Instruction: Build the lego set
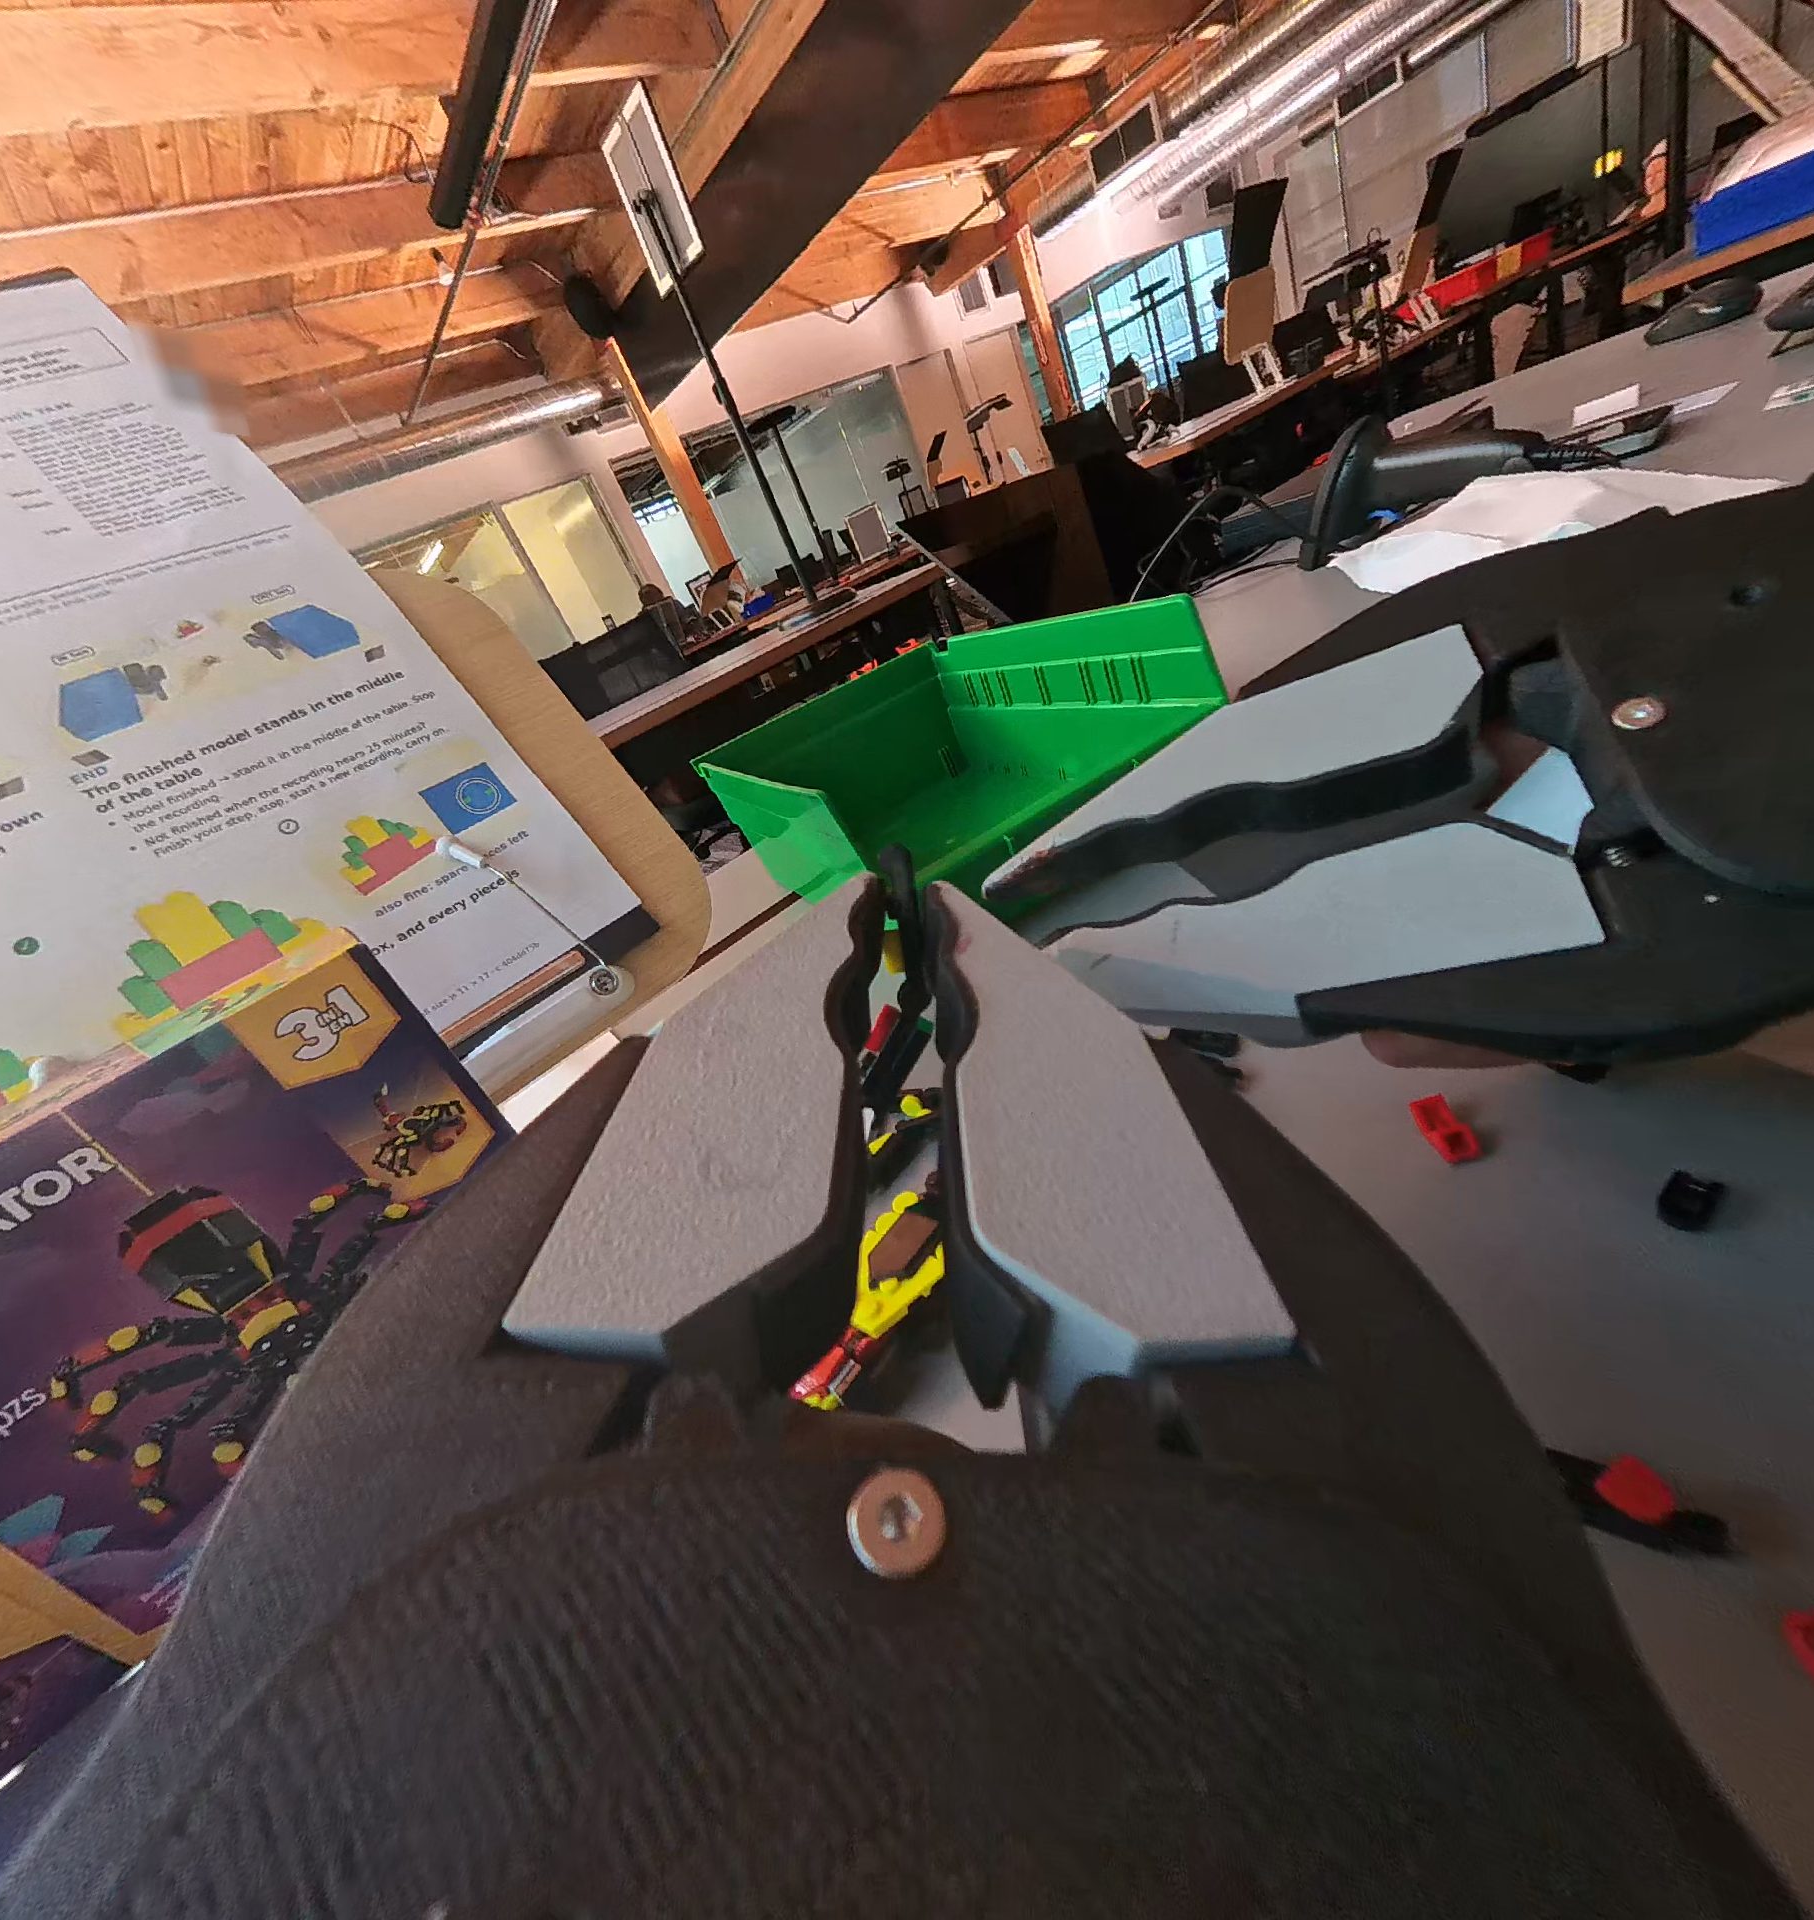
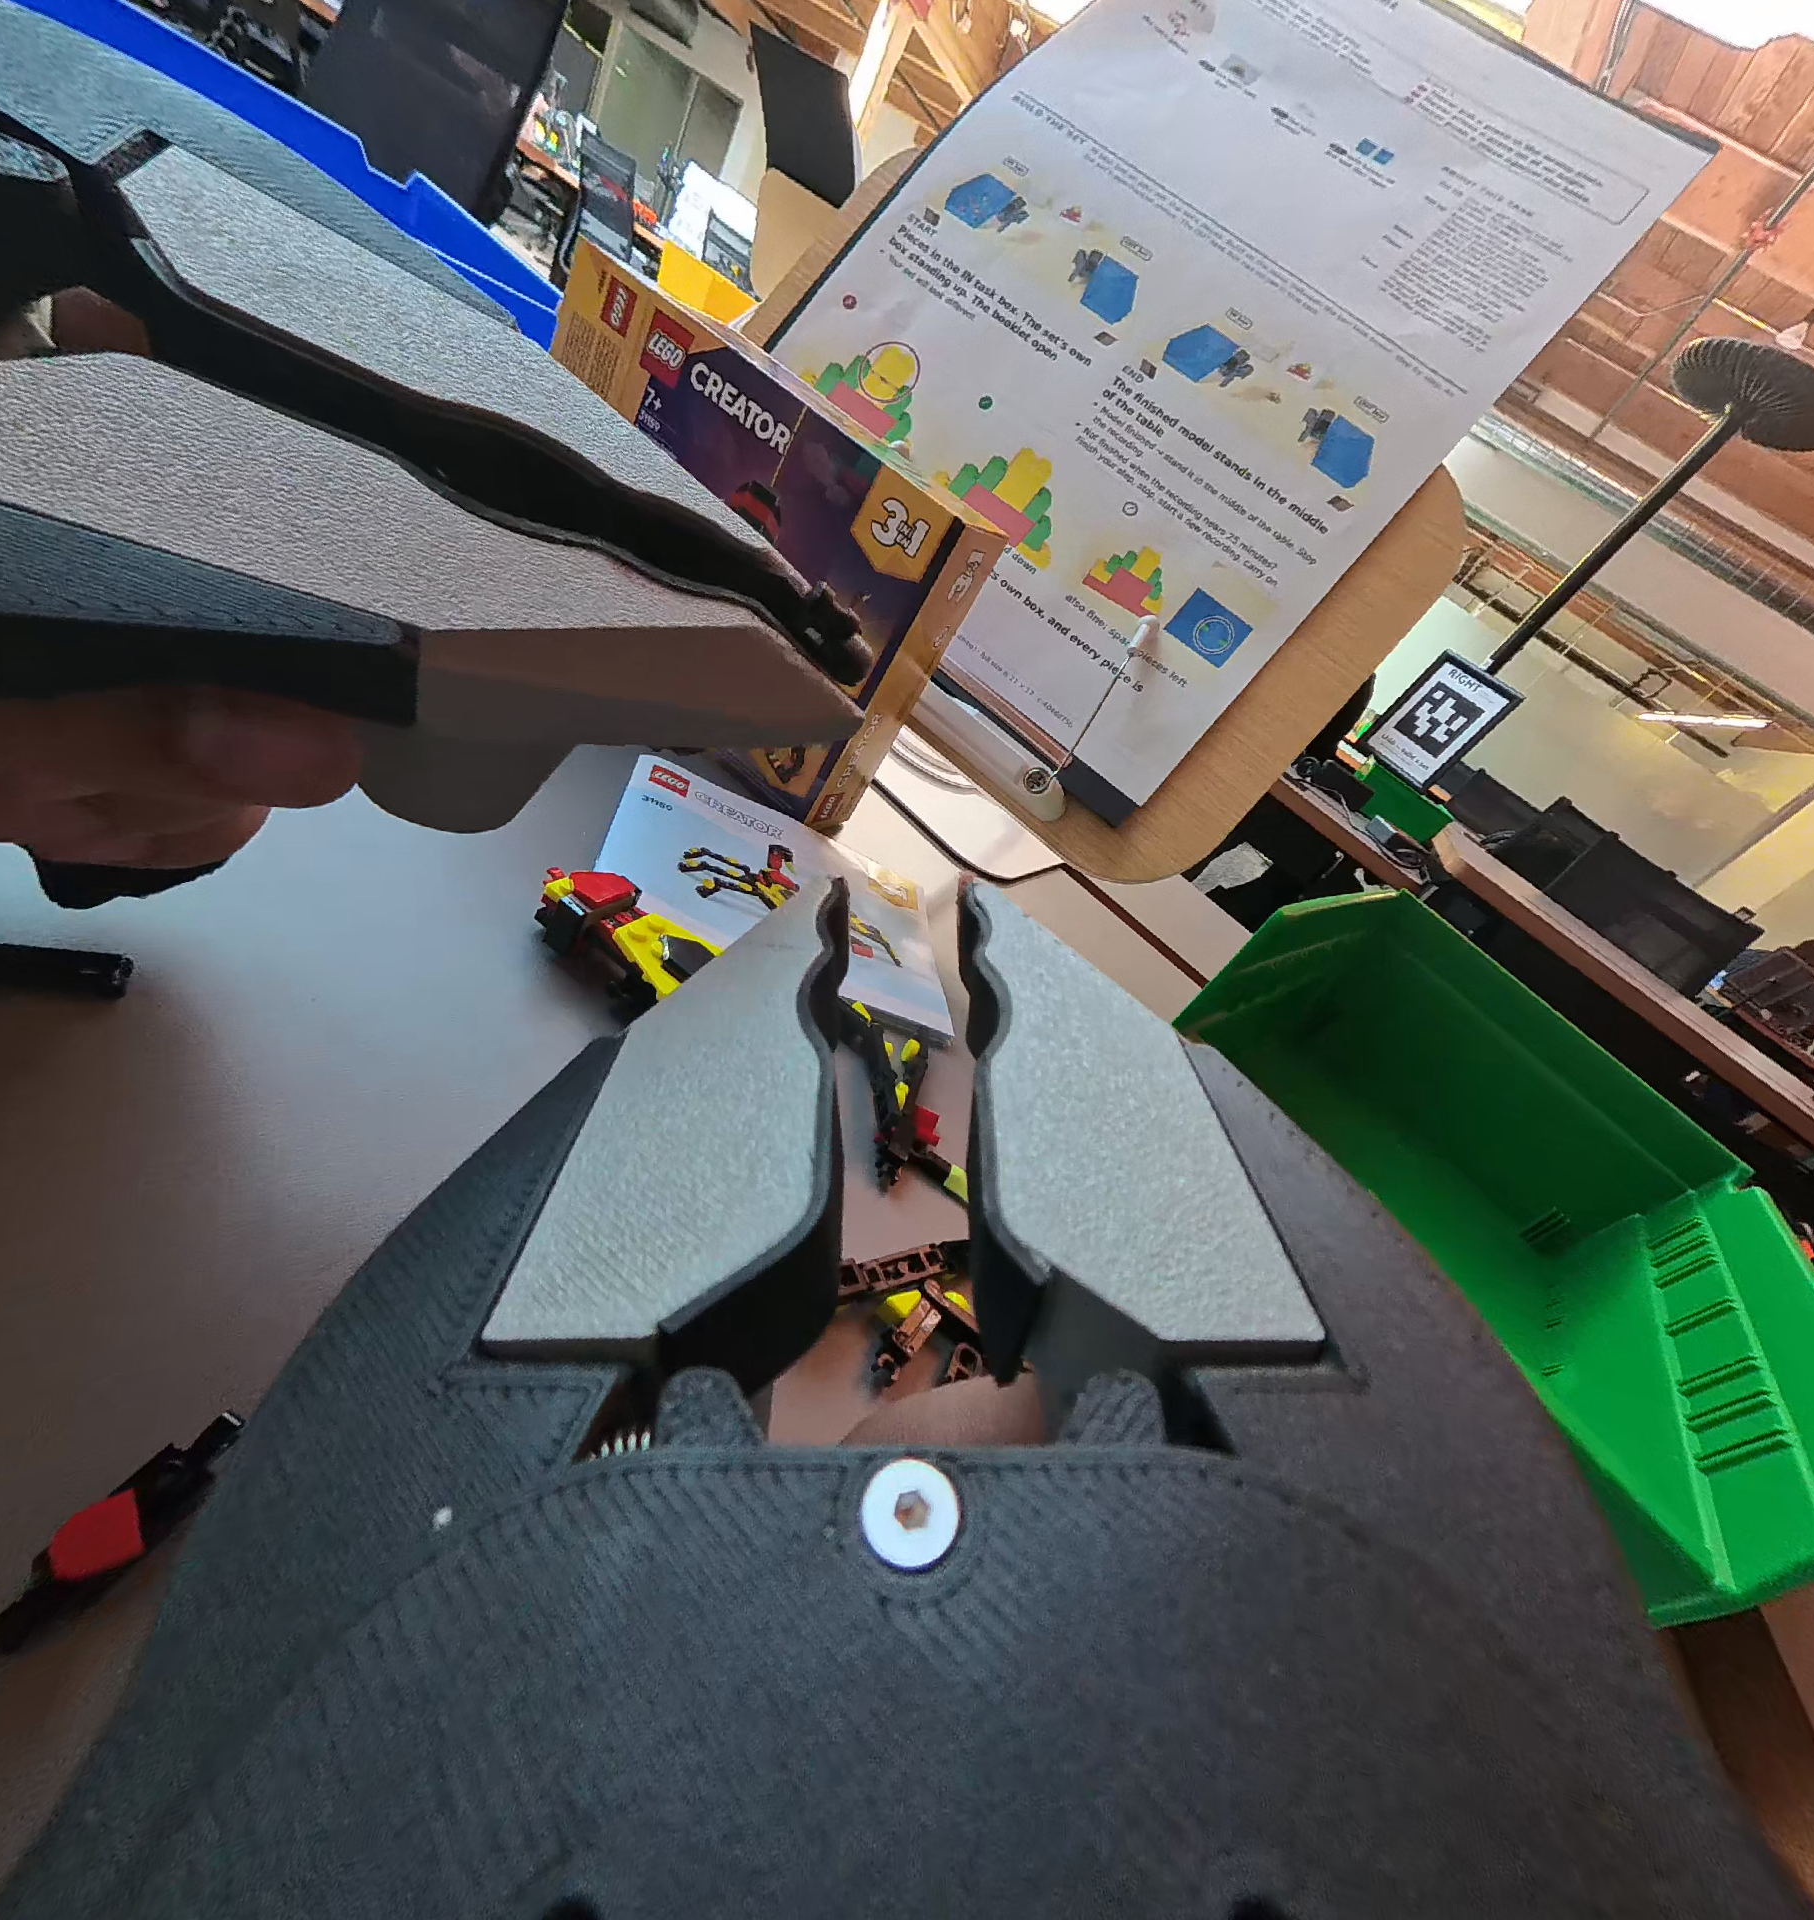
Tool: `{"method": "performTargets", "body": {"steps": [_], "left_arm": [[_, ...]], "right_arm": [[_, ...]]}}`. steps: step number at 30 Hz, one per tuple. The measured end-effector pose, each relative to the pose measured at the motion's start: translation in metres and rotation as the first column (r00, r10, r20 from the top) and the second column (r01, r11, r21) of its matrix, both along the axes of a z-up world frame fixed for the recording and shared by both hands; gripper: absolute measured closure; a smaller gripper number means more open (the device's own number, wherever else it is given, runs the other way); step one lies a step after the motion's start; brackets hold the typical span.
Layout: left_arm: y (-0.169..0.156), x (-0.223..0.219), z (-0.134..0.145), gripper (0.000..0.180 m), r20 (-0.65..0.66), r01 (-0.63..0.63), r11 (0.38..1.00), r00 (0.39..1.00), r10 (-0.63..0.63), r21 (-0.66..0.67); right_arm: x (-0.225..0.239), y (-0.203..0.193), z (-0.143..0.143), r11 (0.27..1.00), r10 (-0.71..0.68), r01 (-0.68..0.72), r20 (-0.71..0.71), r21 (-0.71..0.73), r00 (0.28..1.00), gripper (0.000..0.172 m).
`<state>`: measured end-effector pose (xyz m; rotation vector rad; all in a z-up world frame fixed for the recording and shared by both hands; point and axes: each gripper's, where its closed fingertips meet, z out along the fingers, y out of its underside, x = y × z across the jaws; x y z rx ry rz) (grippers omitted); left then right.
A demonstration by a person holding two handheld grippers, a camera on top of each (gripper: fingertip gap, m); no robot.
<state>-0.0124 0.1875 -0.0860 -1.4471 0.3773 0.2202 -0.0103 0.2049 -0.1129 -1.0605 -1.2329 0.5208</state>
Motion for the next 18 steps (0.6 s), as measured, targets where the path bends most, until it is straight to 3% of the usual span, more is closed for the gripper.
{"method": "performTargets", "body": {"steps": [8, 18], "left_arm": [[0.0, 0.0, 0.0, 0.176, 0.014, 0.007, 1.0, 1.0, -0.007, -0.004], [0.0, -0.002, 0.002, 0.176, 0.143, 0.069, 0.997, 0.988, -0.065, -0.02]], "right_arm": [[0.002, -0.001, 0.005, 0.999, 0.021, -0.022, -0.034, -0.037, 0.999, 0.154], [0.003, -0.007, 0.011, 0.997, 0.057, -0.06, -0.07, -0.045, 0.996, 0.153]]}}
